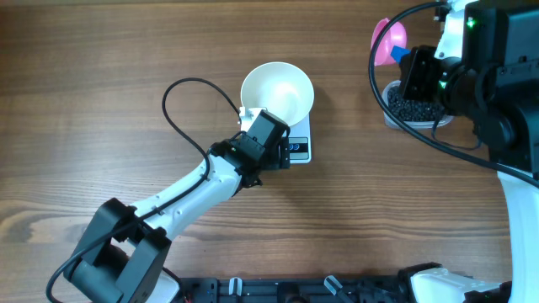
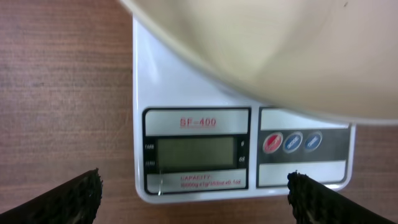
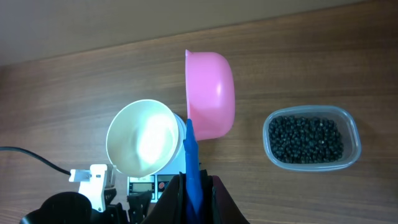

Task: Scoop item into bowl and weigh 150g on scale

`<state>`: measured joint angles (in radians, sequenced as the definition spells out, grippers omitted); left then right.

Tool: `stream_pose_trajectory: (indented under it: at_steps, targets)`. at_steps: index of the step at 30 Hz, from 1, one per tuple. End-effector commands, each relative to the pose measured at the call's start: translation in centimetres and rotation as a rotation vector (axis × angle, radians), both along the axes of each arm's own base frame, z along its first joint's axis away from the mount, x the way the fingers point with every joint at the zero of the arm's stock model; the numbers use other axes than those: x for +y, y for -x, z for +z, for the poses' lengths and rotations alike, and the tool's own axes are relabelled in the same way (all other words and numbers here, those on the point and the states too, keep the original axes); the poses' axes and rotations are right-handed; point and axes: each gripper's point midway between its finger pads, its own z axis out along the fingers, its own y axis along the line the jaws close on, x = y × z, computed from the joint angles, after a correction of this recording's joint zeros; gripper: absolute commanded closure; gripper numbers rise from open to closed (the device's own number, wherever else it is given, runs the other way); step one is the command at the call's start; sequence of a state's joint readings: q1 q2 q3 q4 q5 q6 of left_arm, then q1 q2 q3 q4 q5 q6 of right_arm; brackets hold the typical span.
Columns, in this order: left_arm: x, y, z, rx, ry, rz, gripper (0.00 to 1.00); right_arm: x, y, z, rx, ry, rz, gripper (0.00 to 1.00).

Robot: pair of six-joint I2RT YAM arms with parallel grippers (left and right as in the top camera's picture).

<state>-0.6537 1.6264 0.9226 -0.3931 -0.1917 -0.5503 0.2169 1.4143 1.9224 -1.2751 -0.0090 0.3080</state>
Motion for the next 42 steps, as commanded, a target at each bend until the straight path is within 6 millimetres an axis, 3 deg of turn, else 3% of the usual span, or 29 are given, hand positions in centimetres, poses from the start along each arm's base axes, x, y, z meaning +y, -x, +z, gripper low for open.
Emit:
stream_pose_trajectory:
  at_steps: [1, 9, 42]
  targets:
    - [0.3, -0.6, -0.3, -0.038, -0.029, 0.006, 0.00, -0.4, -0.3, 0.7, -0.029, 0.023, -0.004, 0.96]
    - [0.3, -0.6, -2.4, -0.010, -0.053, 0.003, 0.00, -0.4, -0.4, 0.9, -0.037, 0.021, -0.004, 0.96]
    - [-0.4, -1.5, -4.3, -0.024, -0.055, -0.004, 0.00, -0.3, -0.8, 1.4, -0.063, 0.016, -0.004, 0.96]
